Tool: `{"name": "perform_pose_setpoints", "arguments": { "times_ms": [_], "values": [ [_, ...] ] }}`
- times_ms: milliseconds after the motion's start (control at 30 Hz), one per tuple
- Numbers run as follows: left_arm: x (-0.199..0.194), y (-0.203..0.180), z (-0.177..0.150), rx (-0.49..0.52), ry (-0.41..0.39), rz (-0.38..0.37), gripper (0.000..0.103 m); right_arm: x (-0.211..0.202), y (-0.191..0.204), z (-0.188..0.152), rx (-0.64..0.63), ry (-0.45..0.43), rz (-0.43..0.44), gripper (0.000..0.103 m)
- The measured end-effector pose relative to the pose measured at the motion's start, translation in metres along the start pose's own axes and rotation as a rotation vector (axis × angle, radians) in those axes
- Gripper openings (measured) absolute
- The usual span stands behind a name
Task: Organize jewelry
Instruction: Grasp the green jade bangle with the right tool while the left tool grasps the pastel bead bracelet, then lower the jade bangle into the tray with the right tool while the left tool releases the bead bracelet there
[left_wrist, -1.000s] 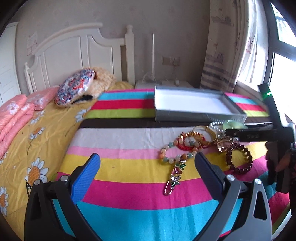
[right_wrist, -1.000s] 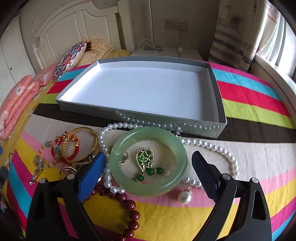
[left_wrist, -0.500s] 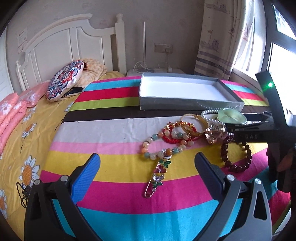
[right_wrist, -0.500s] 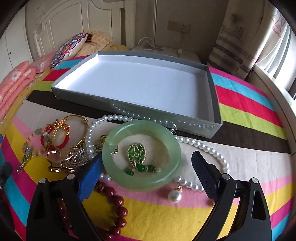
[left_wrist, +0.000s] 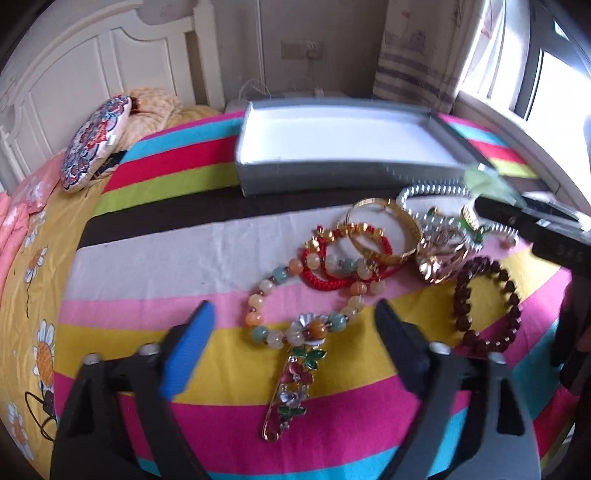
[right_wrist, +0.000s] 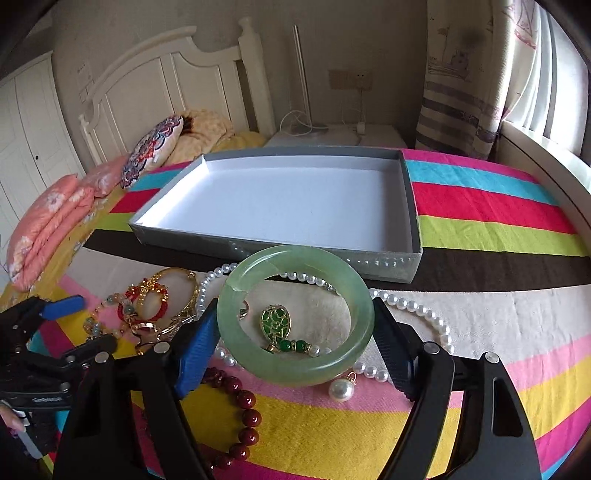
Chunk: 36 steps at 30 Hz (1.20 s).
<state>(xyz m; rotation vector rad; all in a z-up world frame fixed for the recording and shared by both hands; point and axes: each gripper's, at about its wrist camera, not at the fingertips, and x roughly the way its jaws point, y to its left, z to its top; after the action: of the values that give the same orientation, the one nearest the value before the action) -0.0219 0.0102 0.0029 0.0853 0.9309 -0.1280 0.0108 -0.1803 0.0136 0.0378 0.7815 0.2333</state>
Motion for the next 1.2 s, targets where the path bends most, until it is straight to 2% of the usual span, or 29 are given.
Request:
{"name": "perform_pose_setpoints", "arguments": {
  "times_ms": [33, 67, 100, 133, 167, 200, 267, 633, 1000, 1200],
  "values": [
    [0.000, -0.001, 0.001, 0.008, -0.010, -0.017, 0.057, -0.001, -0.001, 0.000, 0.005, -0.006, 0.003, 0.076],
    [-0.001, -0.004, 0.001, 0.031, -0.015, -0.030, 0.050, -0.002, -0.002, 0.000, 0.009, -0.012, 0.008, 0.076],
    [-0.003, -0.006, 0.000, 0.053, -0.019, -0.026, 0.031, -0.003, -0.003, 0.001, 0.014, -0.016, 0.010, 0.076],
    [-0.005, -0.008, 0.000, 0.072, -0.028, -0.010, 0.023, -0.003, -0.003, 0.001, 0.018, -0.018, 0.011, 0.076],
    [-0.007, -0.010, 0.000, 0.078, -0.038, -0.003, 0.023, -0.003, -0.003, 0.001, 0.020, -0.020, 0.013, 0.076],
    [-0.010, -0.012, -0.001, 0.082, -0.052, -0.008, 0.015, -0.004, -0.004, 0.001, 0.021, -0.022, 0.015, 0.076],
    [-0.017, -0.013, -0.001, 0.083, -0.079, -0.041, 0.009, -0.006, -0.004, 0.000, 0.023, -0.032, 0.021, 0.076],
    [-0.052, 0.006, 0.013, -0.029, -0.168, -0.178, 0.009, -0.027, -0.017, -0.004, 0.072, -0.137, 0.074, 0.076],
    [-0.077, 0.002, 0.052, -0.033, -0.214, -0.198, 0.009, -0.038, -0.013, 0.012, 0.041, -0.156, 0.077, 0.076],
    [-0.056, 0.001, 0.100, -0.023, -0.185, -0.175, 0.009, -0.023, -0.023, 0.050, 0.019, -0.124, 0.053, 0.076]
  ]
}}
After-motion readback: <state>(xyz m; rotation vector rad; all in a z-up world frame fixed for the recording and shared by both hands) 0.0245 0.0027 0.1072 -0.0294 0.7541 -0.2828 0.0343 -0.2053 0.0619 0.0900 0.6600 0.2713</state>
